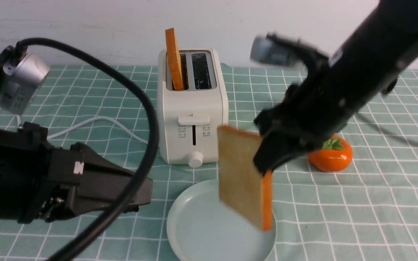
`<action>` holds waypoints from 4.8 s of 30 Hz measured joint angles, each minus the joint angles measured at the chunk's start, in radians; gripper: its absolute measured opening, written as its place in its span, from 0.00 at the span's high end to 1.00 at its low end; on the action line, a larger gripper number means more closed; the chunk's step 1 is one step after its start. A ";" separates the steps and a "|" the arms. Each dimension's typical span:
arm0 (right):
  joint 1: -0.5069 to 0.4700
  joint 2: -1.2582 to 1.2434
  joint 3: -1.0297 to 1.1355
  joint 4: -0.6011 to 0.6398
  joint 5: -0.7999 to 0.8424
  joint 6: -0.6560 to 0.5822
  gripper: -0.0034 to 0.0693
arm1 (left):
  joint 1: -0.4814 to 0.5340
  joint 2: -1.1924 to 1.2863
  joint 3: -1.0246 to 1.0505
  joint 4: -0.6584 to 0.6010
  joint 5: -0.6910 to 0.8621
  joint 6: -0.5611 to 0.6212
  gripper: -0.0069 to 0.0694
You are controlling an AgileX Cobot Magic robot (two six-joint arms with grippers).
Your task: Take toasted bread from bread machine on blue coffee table place on plate.
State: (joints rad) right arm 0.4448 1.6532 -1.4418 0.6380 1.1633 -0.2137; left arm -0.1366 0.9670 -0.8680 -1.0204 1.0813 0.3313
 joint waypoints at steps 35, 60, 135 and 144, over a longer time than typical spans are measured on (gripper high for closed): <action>-0.079 -0.423 0.262 0.132 -0.129 -0.211 0.18 | -0.018 0.474 -0.522 0.265 -0.311 -0.206 0.11; -0.079 -0.532 0.268 0.083 -0.103 -0.210 0.24 | -0.229 1.032 -1.085 1.091 -0.323 -0.845 0.81; -0.079 -1.235 1.365 -0.482 -1.200 0.214 0.96 | -0.018 -0.732 0.452 0.371 -0.086 -0.463 0.93; -0.079 -1.234 1.365 -0.482 -1.206 0.214 0.96 | -0.018 -0.875 0.454 0.445 -0.411 -0.465 0.93</action>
State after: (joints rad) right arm 0.3655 0.4189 -0.0770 0.1556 -0.0431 0.0000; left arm -0.1550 0.0919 -0.4136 -0.5753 0.6706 -0.1336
